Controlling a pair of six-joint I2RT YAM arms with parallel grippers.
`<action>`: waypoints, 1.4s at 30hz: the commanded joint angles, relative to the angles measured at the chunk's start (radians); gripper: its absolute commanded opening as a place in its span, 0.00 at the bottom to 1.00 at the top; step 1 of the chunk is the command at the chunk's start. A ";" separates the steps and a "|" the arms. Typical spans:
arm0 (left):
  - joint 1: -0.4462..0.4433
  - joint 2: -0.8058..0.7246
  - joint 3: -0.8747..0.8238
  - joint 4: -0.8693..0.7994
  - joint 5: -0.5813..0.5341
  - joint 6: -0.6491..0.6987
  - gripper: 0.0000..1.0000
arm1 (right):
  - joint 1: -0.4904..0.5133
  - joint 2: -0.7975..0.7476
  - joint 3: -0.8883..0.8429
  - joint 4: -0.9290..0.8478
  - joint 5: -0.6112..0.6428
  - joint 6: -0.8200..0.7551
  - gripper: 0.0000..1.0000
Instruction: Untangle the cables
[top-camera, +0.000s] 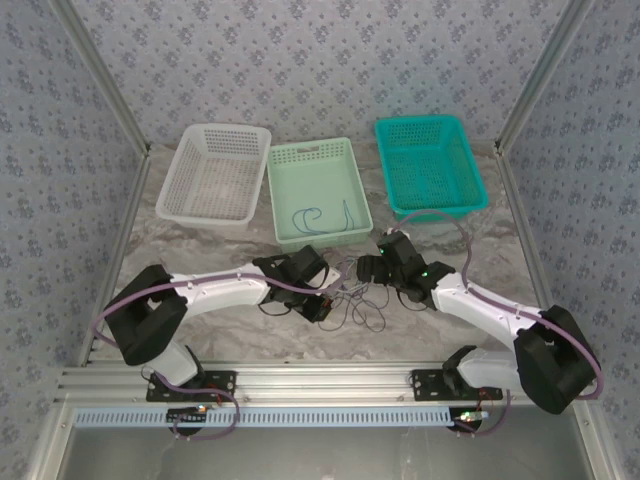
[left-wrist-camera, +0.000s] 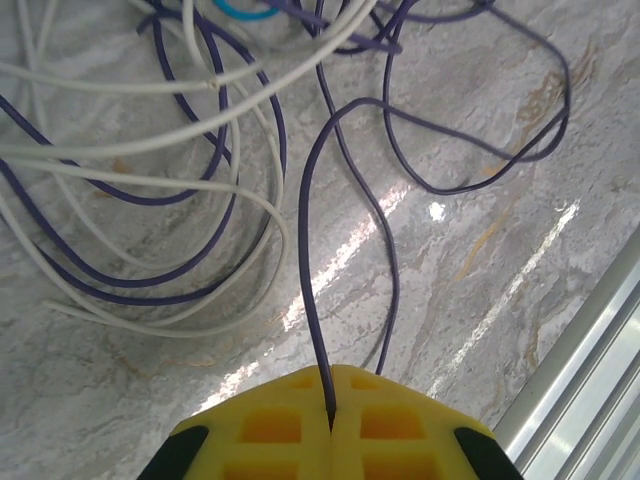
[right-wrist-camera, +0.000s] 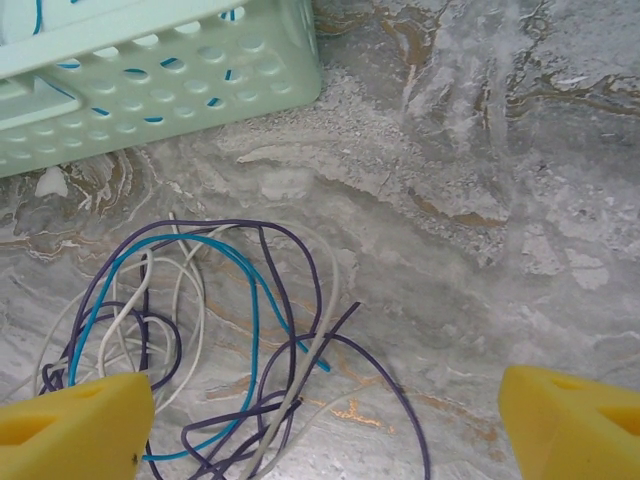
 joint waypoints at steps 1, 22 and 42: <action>-0.008 -0.060 0.045 -0.022 -0.020 0.018 0.00 | 0.016 0.033 -0.001 0.023 -0.001 0.032 0.92; -0.040 -0.311 0.110 -0.023 -0.066 0.053 0.00 | 0.045 0.170 0.048 -0.029 0.042 0.089 0.90; -0.040 -0.417 0.248 0.078 -0.186 0.107 0.00 | 0.037 0.232 0.088 -0.108 0.087 0.108 0.91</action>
